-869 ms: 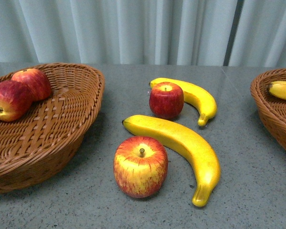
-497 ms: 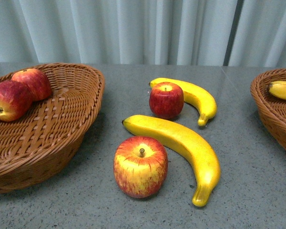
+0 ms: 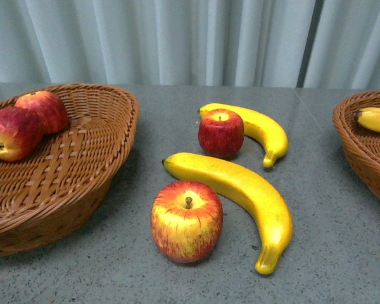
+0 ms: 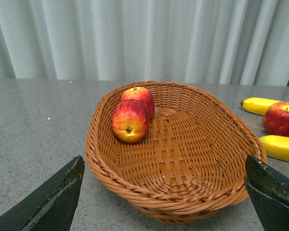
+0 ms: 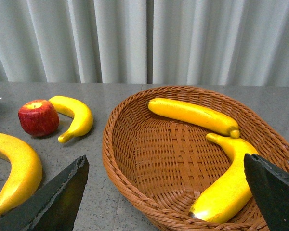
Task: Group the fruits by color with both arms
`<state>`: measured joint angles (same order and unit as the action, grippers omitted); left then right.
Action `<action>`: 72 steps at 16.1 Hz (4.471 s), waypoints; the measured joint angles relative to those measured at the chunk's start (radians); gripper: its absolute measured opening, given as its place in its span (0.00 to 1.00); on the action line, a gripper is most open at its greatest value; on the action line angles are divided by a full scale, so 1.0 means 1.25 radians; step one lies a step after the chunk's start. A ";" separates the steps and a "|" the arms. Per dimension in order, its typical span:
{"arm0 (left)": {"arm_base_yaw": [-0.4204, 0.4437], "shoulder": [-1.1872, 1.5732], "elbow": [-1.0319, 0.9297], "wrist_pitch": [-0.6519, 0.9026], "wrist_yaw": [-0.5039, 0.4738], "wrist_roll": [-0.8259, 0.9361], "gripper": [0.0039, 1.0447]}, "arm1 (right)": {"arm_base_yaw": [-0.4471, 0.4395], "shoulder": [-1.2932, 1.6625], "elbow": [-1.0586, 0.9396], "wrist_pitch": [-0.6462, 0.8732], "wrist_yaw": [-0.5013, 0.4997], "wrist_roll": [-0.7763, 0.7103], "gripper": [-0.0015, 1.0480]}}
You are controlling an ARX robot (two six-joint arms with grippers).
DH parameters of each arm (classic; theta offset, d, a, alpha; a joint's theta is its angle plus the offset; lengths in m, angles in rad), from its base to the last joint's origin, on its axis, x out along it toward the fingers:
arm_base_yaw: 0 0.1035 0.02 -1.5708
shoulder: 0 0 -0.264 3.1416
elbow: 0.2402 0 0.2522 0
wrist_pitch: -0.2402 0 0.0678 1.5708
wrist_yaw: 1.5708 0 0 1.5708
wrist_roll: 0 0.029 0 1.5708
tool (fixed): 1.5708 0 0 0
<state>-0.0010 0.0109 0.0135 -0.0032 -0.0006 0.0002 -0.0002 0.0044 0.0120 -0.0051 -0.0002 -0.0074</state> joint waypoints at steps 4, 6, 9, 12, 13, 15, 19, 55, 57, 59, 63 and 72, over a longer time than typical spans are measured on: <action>-0.047 0.303 0.144 -0.021 0.075 -0.015 0.94 | 0.000 0.000 0.000 0.001 0.000 0.000 0.94; -0.101 0.512 0.245 0.136 0.081 0.015 0.94 | 0.000 0.000 0.000 0.001 0.000 0.000 0.94; -0.251 0.819 0.405 0.164 0.086 0.060 0.94 | 0.000 0.000 0.000 0.001 0.000 0.000 0.94; -0.399 0.996 0.520 0.141 0.069 0.095 0.94 | 0.000 0.000 0.000 0.001 0.000 0.000 0.94; -0.438 1.040 0.533 0.135 0.058 0.106 0.94 | 0.000 0.000 0.000 0.001 0.000 0.000 0.94; -0.450 1.058 0.536 0.130 0.050 0.107 0.94 | 0.000 0.000 0.000 0.001 0.000 0.000 0.94; -0.479 1.112 0.542 0.132 0.038 0.110 0.94 | 0.000 0.000 0.000 0.001 0.000 0.000 0.94; -0.140 1.018 0.489 0.183 0.000 -0.011 0.93 | 0.000 0.000 0.000 0.001 0.000 0.000 0.94; -0.177 0.950 0.490 0.179 0.002 0.006 0.94 | 0.000 0.000 0.000 0.001 0.000 0.000 0.94; -0.213 0.999 0.537 0.189 0.022 0.005 0.94 | 0.000 0.000 0.000 0.001 0.000 0.000 0.94; -0.315 1.346 0.860 0.103 0.036 0.016 0.94 | 0.000 0.000 0.000 0.001 0.000 0.000 0.94; -0.367 1.664 1.148 0.052 0.056 0.154 0.94 | 0.000 0.000 0.000 0.001 0.000 0.000 0.94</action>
<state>-0.4602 2.0907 1.4483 0.0616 0.0700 0.1928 -0.0002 0.0044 0.0120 -0.0044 -0.0002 -0.0074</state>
